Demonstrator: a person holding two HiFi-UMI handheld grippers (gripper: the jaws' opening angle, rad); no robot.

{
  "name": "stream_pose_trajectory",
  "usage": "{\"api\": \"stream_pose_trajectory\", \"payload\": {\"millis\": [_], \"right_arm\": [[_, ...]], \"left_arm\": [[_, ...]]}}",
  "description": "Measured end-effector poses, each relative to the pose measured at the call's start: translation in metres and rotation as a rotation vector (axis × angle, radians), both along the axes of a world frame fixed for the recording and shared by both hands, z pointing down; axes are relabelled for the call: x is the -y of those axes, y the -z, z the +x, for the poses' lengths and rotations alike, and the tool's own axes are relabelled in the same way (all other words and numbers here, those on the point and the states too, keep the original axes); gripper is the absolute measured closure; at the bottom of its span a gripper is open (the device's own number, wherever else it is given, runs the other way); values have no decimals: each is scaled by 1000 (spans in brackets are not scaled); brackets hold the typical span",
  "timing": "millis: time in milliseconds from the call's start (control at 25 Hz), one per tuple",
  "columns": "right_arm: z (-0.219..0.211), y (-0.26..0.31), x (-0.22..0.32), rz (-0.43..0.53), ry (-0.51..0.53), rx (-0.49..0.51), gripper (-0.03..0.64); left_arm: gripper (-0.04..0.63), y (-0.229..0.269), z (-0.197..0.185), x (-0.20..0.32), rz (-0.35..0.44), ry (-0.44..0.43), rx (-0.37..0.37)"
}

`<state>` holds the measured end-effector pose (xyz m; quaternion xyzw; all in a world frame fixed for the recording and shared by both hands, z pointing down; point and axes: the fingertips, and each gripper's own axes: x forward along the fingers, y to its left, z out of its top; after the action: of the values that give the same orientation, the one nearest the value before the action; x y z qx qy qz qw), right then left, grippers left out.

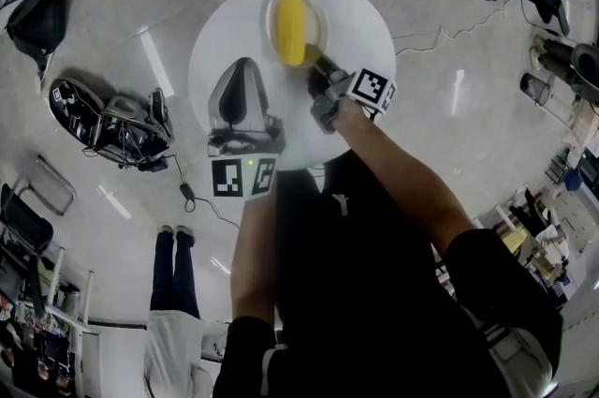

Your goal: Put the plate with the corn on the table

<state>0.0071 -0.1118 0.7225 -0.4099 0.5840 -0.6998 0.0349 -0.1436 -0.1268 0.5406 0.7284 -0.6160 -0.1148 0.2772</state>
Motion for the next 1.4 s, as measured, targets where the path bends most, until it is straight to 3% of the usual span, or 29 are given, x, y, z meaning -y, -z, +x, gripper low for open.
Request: {"api": "stream_pose_trajectory", "payload": {"millis": [560,1400], "right_arm": [[2,-3,-3,-93,20,-87,555],[8,-4,-12,-130,26,-127,518]], "left_arm": [[591,4,-1,-6,7,12,-1],[591,10,1,-12,19,17,-8]]}}
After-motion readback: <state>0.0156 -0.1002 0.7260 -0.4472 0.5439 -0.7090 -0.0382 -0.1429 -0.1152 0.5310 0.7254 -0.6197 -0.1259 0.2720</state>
